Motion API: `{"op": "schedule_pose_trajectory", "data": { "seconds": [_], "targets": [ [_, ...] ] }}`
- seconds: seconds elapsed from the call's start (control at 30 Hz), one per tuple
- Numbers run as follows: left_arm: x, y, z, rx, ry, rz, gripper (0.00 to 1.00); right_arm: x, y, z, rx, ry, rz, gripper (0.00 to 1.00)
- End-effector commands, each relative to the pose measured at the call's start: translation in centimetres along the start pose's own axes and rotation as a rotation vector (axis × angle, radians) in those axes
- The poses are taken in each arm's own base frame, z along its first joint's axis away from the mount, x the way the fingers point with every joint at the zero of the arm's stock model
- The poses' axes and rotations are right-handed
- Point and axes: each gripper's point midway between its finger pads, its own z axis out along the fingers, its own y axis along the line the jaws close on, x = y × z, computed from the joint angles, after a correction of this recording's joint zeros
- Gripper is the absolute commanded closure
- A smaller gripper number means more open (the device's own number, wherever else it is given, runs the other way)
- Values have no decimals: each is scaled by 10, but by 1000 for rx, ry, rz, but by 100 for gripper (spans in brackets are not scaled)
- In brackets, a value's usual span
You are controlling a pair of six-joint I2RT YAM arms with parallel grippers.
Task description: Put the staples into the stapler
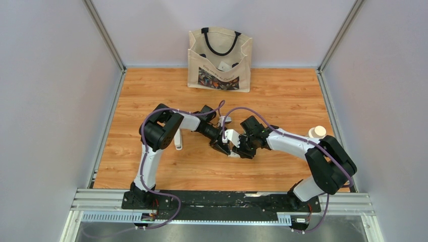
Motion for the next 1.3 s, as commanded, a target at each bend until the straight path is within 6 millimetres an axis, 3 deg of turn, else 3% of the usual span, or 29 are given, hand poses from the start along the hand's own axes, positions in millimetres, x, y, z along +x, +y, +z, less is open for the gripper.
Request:
{"op": "schedule_pose_trajectory", "data": {
  "seconds": [0.0,0.13,0.27,0.6,1.03,1.27],
  "targets": [
    [-15,-18,-7,13,-46,67,78,9,4,-1,-12,29,25,68],
    [-15,-18,-6,10,-47,64,82,9,4,-1,-10,29,27,68],
    [-16,-20,-6,12,-48,68,100,11,2,0,-3,38,27,68],
    [-18,-29,-15,19,-62,91,100,22,-4,-6,45,66,21,68],
    [-22,-24,-30,7,-82,89,100,41,-12,-20,89,82,50,68],
    [-33,-26,-49,-2,-118,111,100,60,-20,-35,159,95,83,67]
  ]
}}
